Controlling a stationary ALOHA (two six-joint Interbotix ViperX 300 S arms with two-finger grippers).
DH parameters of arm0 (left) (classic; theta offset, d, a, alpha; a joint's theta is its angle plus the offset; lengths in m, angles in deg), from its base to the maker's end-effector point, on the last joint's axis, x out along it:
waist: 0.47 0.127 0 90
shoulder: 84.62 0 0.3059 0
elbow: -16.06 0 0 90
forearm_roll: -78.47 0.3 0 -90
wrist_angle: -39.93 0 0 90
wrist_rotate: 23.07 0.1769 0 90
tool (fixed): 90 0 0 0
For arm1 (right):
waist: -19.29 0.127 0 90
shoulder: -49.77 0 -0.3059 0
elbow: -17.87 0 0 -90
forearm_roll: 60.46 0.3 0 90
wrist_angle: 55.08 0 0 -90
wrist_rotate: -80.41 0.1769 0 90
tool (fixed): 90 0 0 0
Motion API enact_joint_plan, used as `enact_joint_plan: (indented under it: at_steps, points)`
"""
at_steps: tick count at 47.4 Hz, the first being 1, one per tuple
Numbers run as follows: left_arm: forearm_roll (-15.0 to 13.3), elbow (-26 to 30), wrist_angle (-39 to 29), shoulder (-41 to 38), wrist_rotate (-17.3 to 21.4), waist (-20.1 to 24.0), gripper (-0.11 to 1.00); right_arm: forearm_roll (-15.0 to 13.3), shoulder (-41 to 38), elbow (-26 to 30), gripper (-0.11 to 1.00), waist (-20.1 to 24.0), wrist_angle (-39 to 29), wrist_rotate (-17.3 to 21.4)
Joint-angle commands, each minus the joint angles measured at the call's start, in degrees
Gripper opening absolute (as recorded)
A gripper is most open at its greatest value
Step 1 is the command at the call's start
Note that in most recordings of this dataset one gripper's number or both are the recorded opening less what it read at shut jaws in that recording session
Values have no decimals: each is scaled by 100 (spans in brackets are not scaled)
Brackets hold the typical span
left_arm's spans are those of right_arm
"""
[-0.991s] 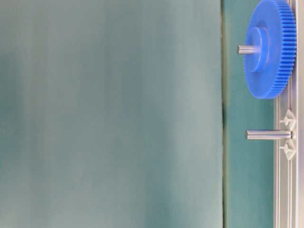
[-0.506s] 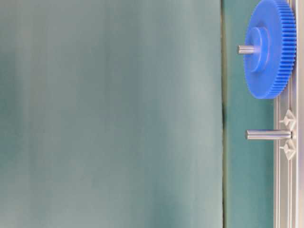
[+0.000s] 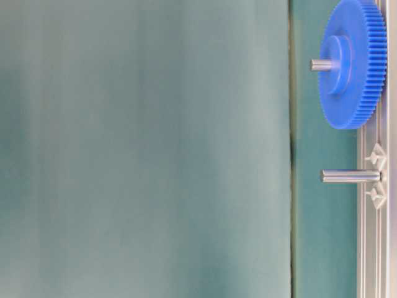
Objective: Find the location of the shaft and insert the small gear.
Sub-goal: 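Move the left gripper from rest toward the loose small blue gear, then position the left gripper above the small blue gear's hub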
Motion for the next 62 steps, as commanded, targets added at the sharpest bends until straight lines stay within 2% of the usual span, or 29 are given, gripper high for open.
enact_joint_plan:
  at_steps: [1, 29, 45, 62]
  points:
    - [18, 185, 0, -158, 9, -97, 0, 9, -70, 53, -1, -53, 0, 44]
    - [18, 791, -9, -1485, 18, -141, 0, 9, -114, 53, -1, -97, -88, 44]
    - [18, 1371, -686, -2101, 9, -141, 0, 9, -123, 53, -1, -105, -176, 44]
    - [18, 1600, -844, -2470, 0, -202, 0, 9, -114, 53, -1, -105, -176, 44]
